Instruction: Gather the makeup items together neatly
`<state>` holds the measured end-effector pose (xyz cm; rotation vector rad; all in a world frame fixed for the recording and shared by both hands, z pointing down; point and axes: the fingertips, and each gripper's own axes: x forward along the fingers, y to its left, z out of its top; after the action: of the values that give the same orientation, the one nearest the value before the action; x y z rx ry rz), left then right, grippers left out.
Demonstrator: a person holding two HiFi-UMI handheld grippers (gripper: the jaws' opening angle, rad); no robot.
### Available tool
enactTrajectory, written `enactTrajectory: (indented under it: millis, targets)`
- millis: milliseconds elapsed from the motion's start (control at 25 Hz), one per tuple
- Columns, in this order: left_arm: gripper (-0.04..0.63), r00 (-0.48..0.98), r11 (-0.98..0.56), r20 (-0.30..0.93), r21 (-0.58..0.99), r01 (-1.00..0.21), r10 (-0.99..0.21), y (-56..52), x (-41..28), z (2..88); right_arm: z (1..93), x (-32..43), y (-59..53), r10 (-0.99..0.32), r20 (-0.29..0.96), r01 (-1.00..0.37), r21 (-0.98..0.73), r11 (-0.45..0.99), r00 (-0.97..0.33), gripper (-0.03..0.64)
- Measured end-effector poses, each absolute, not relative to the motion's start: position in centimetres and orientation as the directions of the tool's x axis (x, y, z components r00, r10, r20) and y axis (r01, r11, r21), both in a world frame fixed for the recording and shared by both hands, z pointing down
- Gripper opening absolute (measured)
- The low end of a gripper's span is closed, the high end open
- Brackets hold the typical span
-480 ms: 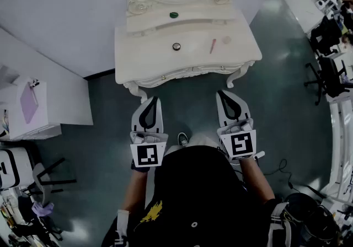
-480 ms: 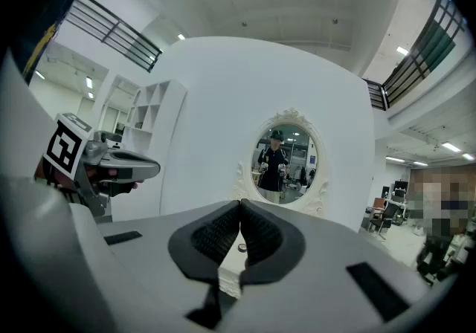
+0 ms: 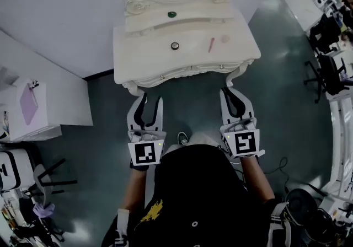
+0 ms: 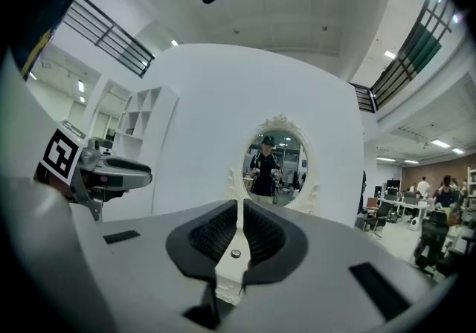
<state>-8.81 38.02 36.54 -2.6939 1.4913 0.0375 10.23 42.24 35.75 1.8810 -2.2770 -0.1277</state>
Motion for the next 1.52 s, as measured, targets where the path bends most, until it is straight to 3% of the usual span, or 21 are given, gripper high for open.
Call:
enactTrajectory:
  millis: [120,280,400,440,560,640,920,1080,1520]
  targets:
    - [0.179,0.546,-0.545,-0.057,-0.04,-0.837,-0.836,38.2,-8.5,36.5,36.0,10.8,42.3,-0.981,0.097,-0.967,0.177,0.182,-0.167,0.058]
    - [0.262,0.582,-0.577,-0.06,-0.074,-0.813,-0.811,38.5,-7.2,36.4,36.4,11.3,42.3,-0.979,0.119,-0.969,0.169,0.182,-0.163,0.096]
    - [0.331,0.596,-0.591,-0.058,-0.079,-0.803,-0.801,38.4,-6.7,36.5,37.1,10.9,41.9,-0.971,0.16,-0.966,0.158,0.204,-0.179,0.179]
    - [0.349,0.6,-0.596,-0.053,-0.082,-0.799,-0.798,38.4,-6.6,36.6,37.5,10.7,41.8,-0.967,0.175,-0.967,0.148,0.21,-0.183,0.217]
    - [0.397,0.617,-0.611,-0.039,-0.102,-0.785,-0.786,38.4,-6.3,37.4,38.5,10.6,41.2,-0.966,0.19,-0.975,0.104,0.196,-0.174,0.462]
    - [0.413,0.627,-0.621,-0.031,-0.101,-0.777,-0.779,38.4,-6.3,38.1,38.9,10.6,41.1,-0.966,0.199,-0.976,0.107,0.191,-0.168,0.532]
    - [0.413,0.615,-0.615,0.042,0.011,-0.788,-0.787,37.5,-7.1,42.3,40.0,11.6,41.2,-0.949,0.28,-0.961,0.188,0.202,-0.145,0.545]
    - [0.413,0.633,-0.644,0.136,-0.057,-0.763,-0.762,37.1,-8.3,44.1,40.6,12.3,42.7,-0.95,0.301,-0.975,0.175,0.138,-0.08,0.545]
    - [0.413,0.685,-0.688,0.061,-0.064,-0.723,-0.726,30.7,-4.0,43.1,42.7,15.0,42.5,-0.922,0.387,-0.98,0.192,0.056,0.023,0.503]
